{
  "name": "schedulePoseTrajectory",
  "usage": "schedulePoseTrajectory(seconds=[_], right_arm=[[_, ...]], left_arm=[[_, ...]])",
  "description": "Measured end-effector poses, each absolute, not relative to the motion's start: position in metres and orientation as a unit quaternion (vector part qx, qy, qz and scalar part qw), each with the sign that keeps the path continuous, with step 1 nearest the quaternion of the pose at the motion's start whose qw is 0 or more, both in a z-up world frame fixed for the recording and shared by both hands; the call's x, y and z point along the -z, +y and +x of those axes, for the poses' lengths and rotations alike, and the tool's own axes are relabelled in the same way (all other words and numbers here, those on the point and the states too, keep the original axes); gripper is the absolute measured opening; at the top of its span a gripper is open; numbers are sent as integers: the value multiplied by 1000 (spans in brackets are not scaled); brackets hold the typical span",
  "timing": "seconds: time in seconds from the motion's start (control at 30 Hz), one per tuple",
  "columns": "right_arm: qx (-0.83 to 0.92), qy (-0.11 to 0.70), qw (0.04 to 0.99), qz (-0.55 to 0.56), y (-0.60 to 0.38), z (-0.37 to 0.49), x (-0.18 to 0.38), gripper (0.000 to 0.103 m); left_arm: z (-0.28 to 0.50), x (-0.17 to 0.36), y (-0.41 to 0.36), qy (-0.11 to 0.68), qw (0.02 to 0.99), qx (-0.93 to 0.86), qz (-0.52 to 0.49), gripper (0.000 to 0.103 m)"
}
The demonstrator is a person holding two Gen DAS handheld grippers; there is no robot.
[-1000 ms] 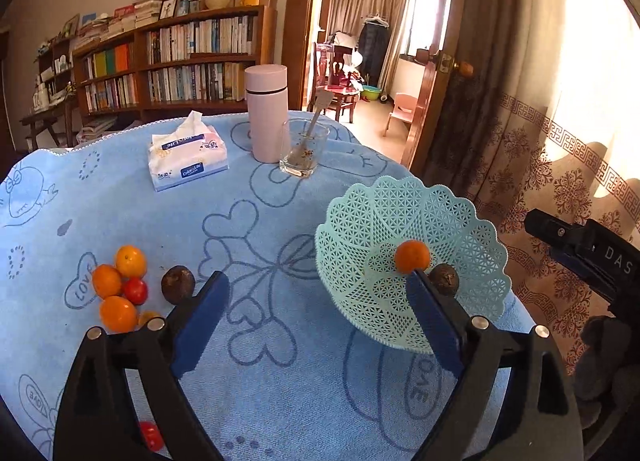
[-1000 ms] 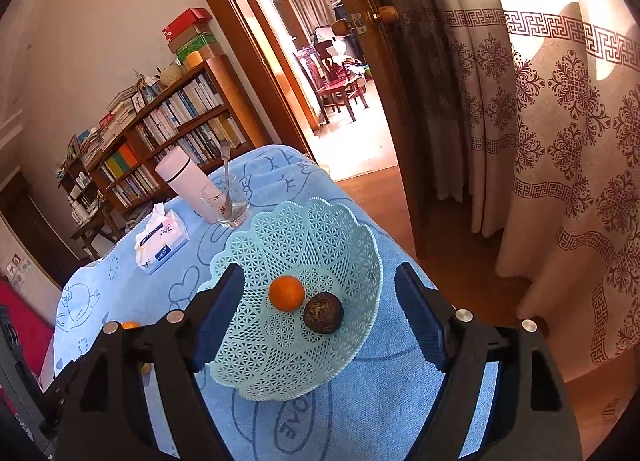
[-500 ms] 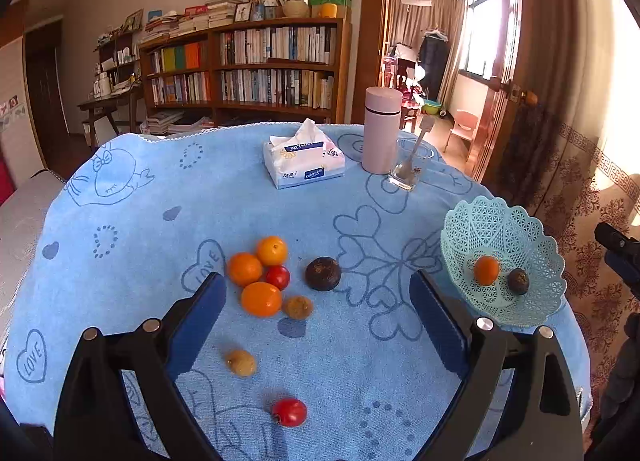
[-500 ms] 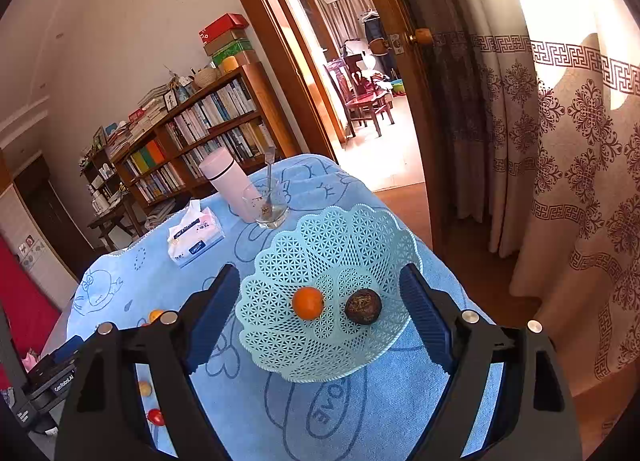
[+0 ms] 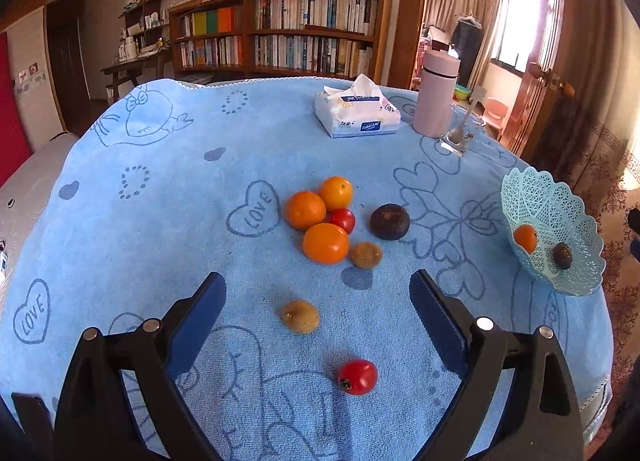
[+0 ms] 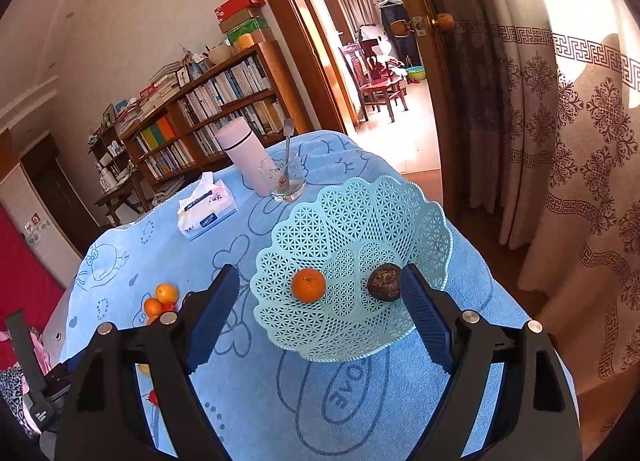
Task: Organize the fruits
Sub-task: 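Move the left tool back to the table and grasp another orange, then grasp a tangerine with the right tool while the left tool holds its orange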
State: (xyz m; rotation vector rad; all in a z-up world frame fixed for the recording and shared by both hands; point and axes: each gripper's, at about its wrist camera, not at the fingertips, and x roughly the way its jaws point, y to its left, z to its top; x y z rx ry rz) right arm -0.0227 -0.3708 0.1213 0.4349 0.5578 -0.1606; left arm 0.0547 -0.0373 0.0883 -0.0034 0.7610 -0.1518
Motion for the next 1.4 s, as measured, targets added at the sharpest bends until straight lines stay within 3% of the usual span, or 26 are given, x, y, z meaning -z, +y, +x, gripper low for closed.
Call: schedulePoseTrajectory(seconds=[0.27,0.47,0.53,0.83,1.4], right_arm=[[70,287,934,202,-360,-16,-113,84],[66,300,931,196,-356,-11,-105,84],[66,303,931,194,-354,-10,-103,84],[68,324,925,187,-350,0,-90,84],[-15,374,913,160,-291,33,-62,84]], left_arm=[[91,-61,-35,400,914,66,-6,91],[117,-46,-46,413,907,77,-5,73],[125,-43,-46,418,905,84,-13,62],[142,-30,-45,436,892,113,-40,43],[104,-62,16,363,928,58,-62,43]])
